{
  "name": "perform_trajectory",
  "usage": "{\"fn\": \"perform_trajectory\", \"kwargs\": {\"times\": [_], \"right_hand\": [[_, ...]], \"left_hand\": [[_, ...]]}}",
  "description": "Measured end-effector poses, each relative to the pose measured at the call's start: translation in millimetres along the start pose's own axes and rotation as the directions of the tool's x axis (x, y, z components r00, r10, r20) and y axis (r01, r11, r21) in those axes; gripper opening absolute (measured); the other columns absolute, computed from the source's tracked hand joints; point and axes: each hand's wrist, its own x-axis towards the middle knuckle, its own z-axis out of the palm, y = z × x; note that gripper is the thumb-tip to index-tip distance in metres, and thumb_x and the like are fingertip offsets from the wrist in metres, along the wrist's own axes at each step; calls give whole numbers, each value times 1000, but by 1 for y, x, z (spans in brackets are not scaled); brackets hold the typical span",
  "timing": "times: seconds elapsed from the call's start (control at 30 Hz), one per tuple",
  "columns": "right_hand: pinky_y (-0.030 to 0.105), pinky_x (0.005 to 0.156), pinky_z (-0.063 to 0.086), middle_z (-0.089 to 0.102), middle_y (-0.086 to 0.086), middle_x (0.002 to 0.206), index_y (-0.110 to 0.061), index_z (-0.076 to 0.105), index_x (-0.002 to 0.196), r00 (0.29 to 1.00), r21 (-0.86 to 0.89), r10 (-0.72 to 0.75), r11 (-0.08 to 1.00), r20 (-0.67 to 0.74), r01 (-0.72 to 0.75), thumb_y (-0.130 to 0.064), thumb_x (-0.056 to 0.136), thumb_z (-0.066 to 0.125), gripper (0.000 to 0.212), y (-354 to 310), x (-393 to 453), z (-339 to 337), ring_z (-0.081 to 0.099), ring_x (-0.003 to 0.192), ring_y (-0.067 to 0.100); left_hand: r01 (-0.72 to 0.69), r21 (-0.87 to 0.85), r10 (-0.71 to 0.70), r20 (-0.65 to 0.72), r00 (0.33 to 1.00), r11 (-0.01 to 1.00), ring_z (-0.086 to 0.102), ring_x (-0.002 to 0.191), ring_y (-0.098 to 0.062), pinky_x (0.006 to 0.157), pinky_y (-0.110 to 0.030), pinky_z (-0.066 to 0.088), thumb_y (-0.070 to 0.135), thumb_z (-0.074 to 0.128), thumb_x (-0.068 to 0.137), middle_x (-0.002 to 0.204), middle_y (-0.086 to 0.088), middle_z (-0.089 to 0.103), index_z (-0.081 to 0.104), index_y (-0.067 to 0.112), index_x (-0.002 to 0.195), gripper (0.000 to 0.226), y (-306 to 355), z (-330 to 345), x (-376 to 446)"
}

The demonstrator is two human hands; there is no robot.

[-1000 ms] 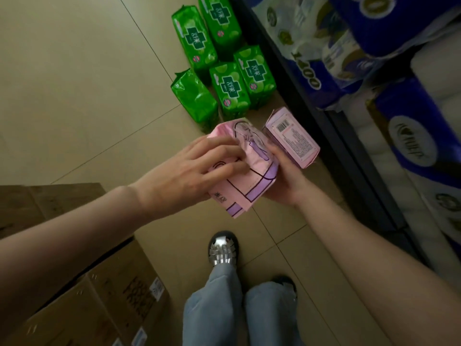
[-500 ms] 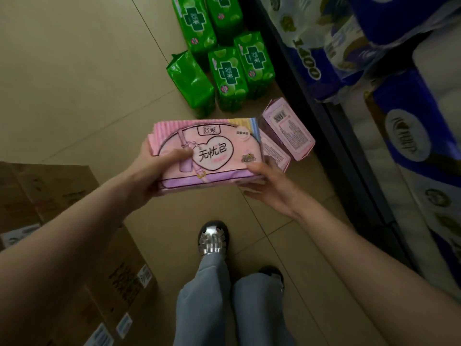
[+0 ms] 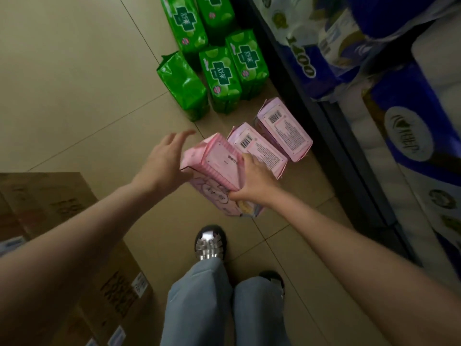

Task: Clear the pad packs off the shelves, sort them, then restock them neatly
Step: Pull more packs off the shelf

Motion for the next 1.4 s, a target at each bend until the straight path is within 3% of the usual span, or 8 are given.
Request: {"fn": "perform_trajectory", "kwargs": {"times": [0.1, 0.23, 0.4, 0.67, 0.8, 0.97, 1.23, 1.4], "right_hand": [[42, 99, 38, 39, 12, 134, -10, 30, 132, 991, -173, 91, 979, -102, -108, -40, 70, 78, 84, 14, 28, 32, 39, 121, 29], [48, 101, 35, 31, 18, 137, -12, 26, 136, 955, -291, 166, 927, -247, -236, -28, 77, 73, 78, 19, 57, 56, 34, 125, 35], [52, 107, 27, 18, 19, 144, -15, 31, 137, 943, -296, 331, 897, -40, -328, -22, 85, 63, 62, 9, 40, 51, 19, 133, 38], [42, 104, 35, 25, 14, 140, -12, 45, 124, 952, -47, 226, 970, -208, -240, -20, 87, 59, 40, -28, -84, -121, 29, 127, 33], [26, 77, 41, 42, 10, 131, -15, 51, 121, 938, 5, 203, 978, -282, -210, -25, 88, 59, 36, -57, -177, -212, 50, 110, 22], [23, 92, 34, 42, 10, 128, -13, 55, 118, 892, -36, 105, 990, -440, -135, -22, 87, 60, 32, -92, -283, -292, 46, 117, 23], [29, 101, 29, 28, 4, 138, -20, 44, 128, 699, -71, 121, 968, -704, -239, -24, 90, 58, 40, -72, -397, -346, 28, 127, 22], [56, 108, 18, 3, 14, 155, -27, 24, 146, 386, -98, 196, 777, -901, -621, -28, 89, 60, 67, -5, -430, -367, 7, 138, 42]], "left_hand": [[197, 25, -197, -14, 980, 980, 41, 124, -32, 101, -37, 35, 10, 67, 82, 143, -17, 32, 25, 13, 145, 77, -6, 20, 6], [119, 119, -118, -15, 993, 986, 46, 115, -30, 95, -35, 38, 10, 60, 87, 141, -14, 33, 27, 11, 143, 66, -12, 38, 13], [114, 93, -113, -18, 993, 989, 48, 117, -30, 94, -38, 40, 11, 56, 87, 136, -15, 37, 31, 8, 140, 59, 5, 35, 4], [-7, -90, -10, -186, 983, 996, 54, 108, -35, 92, -45, 44, 9, 55, 84, 126, -17, 48, 38, 4, 130, 49, 111, -63, -44], [-52, -89, 26, -278, 960, 995, 55, 108, -31, 86, -38, 40, 9, 54, 86, 126, -14, 52, 38, 6, 130, 47, 184, -119, -88], [-187, -80, 149, -342, 928, 979, 53, 111, -30, 89, -39, 40, 10, 54, 88, 126, -12, 53, 39, 7, 130, 45, 272, -175, -121], [-490, -58, 456, -282, 844, 870, 51, 105, -14, 88, -30, 43, 16, 53, 91, 127, -3, 51, 35, 17, 133, 46, 383, -180, -162], [-563, -30, 547, -204, 812, 826, 52, 105, -14, 86, -27, 41, 17, 51, 92, 127, 0, 50, 31, 19, 135, 47, 419, -152, -162]]}}
